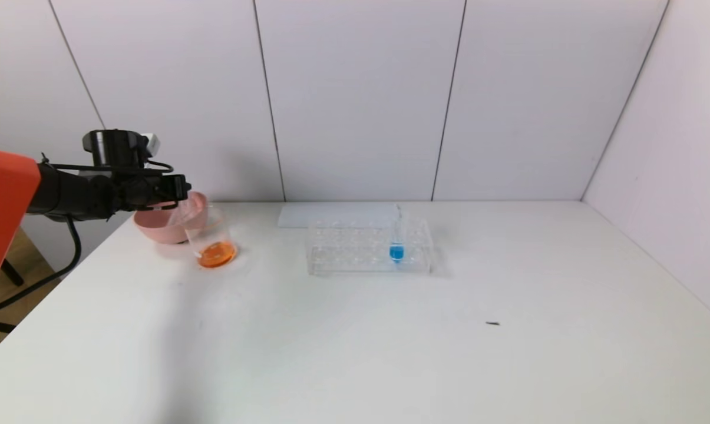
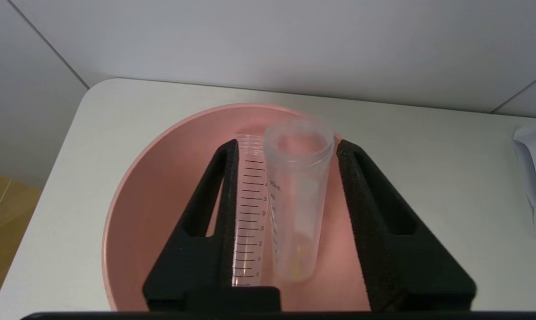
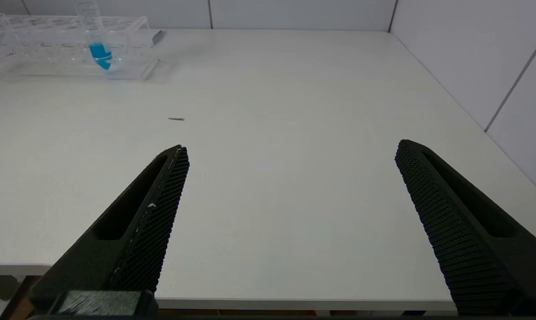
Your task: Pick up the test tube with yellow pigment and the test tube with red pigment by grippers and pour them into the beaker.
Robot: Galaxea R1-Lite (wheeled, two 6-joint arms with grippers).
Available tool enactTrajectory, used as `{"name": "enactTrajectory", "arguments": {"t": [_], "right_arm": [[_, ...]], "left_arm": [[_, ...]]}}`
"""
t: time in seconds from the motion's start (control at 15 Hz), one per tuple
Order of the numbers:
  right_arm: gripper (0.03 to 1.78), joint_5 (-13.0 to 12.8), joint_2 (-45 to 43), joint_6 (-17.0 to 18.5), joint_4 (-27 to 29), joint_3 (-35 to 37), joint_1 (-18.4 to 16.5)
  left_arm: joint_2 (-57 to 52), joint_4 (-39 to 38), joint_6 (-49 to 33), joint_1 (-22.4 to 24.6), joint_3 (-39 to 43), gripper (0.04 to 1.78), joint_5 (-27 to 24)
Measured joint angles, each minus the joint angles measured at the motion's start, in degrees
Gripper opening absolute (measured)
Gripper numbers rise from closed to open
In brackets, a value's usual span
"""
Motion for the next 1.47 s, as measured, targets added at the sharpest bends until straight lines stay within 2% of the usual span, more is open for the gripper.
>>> {"name": "enactTrajectory", "arguments": {"t": [0.2,0.33,0.47,0.6,1.0,1.47], "right_arm": [[1.7,0.0,0.0,0.01,0.0,0.0,0.0],[1.7,0.0,0.0,0.0,0.0,0.0,0.0],[1.7,0.0,0.0,0.0,0.0,0.0,0.0],[1.7,0.0,0.0,0.0,-0.02,0.0,0.0],[1.7,0.0,0.0,0.0,0.0,0.0,0.0],[1.7,0.0,0.0,0.0,0.0,0.0,0.0]], "left_arm": [[-0.02,0.0,0.0,0.0,0.11,1.31,-0.01],[-0.16,-0.09,0.01,0.01,0.2,1.56,0.07],[-0.63,-0.11,0.01,0.01,0.41,1.72,0.07],[-1.16,-0.21,-0.02,0.01,0.72,1.77,0.07],[-3.46,-0.26,0.37,0.01,2.06,1.76,0.1],[-9.23,-0.54,1.06,-0.51,7.57,1.76,0.0]]}}
